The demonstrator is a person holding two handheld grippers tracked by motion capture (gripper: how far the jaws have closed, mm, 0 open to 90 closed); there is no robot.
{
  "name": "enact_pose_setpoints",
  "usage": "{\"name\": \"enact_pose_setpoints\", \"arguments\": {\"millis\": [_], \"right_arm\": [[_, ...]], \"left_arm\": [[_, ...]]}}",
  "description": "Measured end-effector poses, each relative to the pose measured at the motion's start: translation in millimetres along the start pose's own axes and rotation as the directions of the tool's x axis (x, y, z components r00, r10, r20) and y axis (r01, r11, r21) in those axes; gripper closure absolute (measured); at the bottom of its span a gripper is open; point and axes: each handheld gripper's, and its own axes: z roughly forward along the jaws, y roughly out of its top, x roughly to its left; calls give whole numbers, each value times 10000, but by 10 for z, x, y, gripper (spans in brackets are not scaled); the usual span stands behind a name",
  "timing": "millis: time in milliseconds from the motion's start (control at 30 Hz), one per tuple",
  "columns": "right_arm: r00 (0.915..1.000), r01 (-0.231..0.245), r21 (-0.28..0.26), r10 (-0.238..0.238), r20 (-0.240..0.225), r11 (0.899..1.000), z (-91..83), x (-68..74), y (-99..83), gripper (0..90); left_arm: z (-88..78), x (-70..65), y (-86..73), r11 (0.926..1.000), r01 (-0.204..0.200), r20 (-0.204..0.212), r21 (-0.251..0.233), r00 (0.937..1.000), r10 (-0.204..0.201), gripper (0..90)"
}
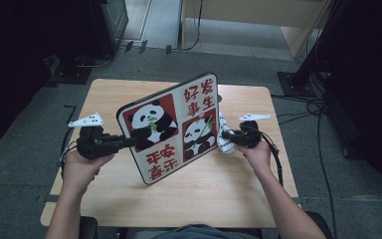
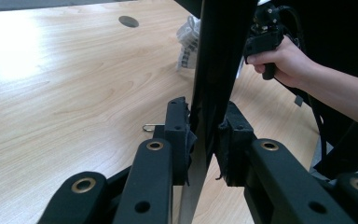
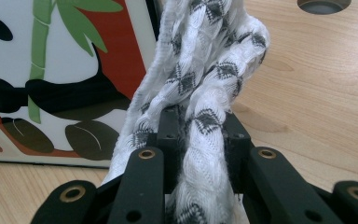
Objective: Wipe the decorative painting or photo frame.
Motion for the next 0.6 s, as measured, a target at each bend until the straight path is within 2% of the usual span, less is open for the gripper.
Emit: {"name": "enact_pose_setpoints", "arguments": {"millis": [200, 267, 500, 600], "right_arm": [[10000, 86, 285, -87, 7, 9996, 14, -35, -19, 759], [10000, -75, 330, 76, -36, 9994, 23, -48, -28, 761], [9993, 112, -5, -112, 356, 9999, -50, -100, 41, 765], [9990, -6, -248, 17, 444, 9997, -109, -130, 81, 765]], "left_arm": [[-4, 0, -2, 10000, 5, -40, -17, 10000, -5, 765], [-4, 1, -2, 10000, 0, -36, -14, 10000, 0, 765], [-4, 0, -3, 10000, 47, -77, -46, 10000, -47, 760], [-7, 1, -2, 10000, 68, -96, -71, 9999, -69, 759]]}}
